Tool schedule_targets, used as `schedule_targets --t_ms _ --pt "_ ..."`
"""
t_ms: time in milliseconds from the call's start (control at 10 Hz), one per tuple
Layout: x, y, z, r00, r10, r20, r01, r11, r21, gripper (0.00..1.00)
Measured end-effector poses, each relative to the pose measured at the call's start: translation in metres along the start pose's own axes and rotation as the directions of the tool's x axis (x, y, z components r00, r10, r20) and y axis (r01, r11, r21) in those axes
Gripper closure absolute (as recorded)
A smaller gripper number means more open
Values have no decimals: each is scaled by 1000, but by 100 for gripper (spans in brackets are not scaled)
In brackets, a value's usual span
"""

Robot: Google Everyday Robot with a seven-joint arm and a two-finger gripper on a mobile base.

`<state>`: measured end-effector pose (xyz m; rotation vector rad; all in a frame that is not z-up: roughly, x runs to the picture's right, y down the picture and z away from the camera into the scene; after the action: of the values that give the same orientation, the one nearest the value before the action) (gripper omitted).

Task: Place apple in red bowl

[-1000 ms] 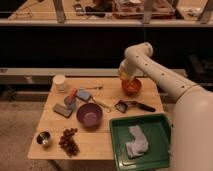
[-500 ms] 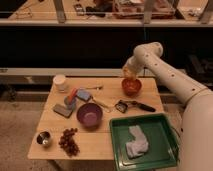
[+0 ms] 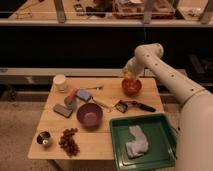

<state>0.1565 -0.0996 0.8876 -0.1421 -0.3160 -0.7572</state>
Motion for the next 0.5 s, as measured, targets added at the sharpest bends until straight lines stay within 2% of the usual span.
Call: schedule_targets --t_ms 200,500 --pt "4 8 6 1000 20 12 -20 1000 -20 95" --pt "6 18 17 999 38 16 -37 997 -63 63"
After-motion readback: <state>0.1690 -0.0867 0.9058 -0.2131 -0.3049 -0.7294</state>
